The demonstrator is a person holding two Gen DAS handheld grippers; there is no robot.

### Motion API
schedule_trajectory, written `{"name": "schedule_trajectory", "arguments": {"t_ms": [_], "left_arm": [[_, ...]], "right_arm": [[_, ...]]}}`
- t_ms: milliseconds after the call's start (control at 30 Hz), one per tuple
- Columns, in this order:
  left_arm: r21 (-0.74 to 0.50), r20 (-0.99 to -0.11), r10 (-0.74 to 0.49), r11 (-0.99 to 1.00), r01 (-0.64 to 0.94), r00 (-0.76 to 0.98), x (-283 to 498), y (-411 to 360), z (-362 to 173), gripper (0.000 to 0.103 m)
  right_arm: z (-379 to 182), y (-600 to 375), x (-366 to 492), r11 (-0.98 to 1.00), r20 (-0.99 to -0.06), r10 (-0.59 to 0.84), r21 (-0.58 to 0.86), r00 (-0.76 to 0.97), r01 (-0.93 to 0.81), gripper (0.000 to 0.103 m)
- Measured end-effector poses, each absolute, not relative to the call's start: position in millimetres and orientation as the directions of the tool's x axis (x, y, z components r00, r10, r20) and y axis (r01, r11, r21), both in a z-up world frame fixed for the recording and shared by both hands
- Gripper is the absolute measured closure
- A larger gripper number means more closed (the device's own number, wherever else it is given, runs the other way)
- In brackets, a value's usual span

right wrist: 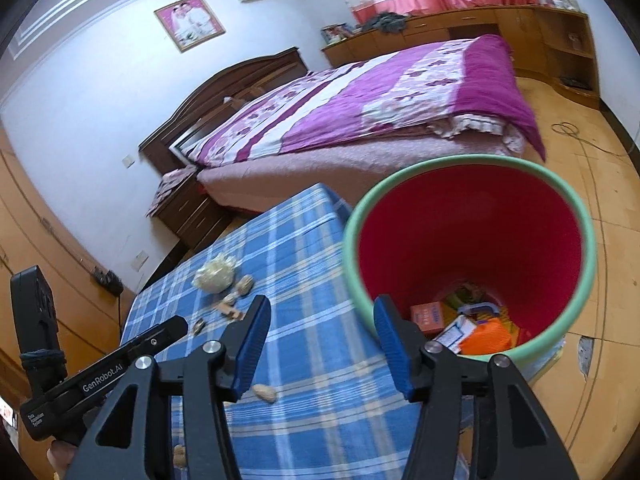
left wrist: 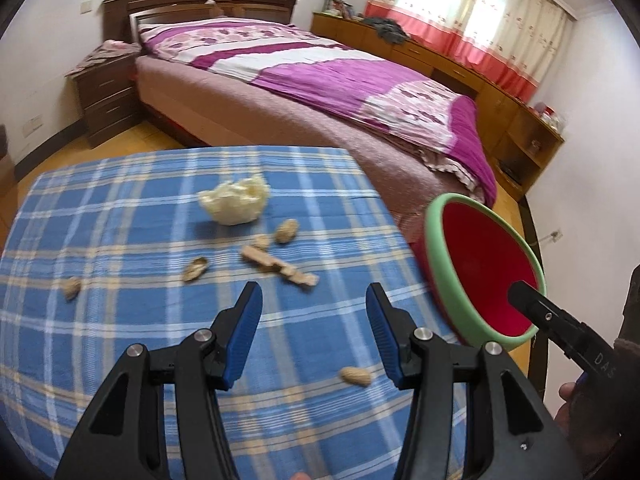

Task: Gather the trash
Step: 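Lower the right tool onto the light wooden block and grasp it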

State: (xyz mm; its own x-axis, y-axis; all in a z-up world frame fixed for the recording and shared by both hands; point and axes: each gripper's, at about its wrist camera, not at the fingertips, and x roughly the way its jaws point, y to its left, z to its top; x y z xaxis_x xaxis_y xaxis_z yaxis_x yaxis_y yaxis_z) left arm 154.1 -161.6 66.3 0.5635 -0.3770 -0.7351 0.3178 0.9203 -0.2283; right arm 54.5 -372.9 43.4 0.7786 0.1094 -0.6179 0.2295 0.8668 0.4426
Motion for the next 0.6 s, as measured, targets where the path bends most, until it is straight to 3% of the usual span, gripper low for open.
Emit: {"name": "schedule_trajectory", "arguments": {"t_ms": [600], "left_arm": [[-0.229, -0.741, -0.276, 0.961, 0.155, 0.613, 166, -81, 52, 0.049]], "right_arm": [[35, -302, 100, 0.909, -0.666, 0.208, 0.401, 0.716, 0.109, 0.044]]}}
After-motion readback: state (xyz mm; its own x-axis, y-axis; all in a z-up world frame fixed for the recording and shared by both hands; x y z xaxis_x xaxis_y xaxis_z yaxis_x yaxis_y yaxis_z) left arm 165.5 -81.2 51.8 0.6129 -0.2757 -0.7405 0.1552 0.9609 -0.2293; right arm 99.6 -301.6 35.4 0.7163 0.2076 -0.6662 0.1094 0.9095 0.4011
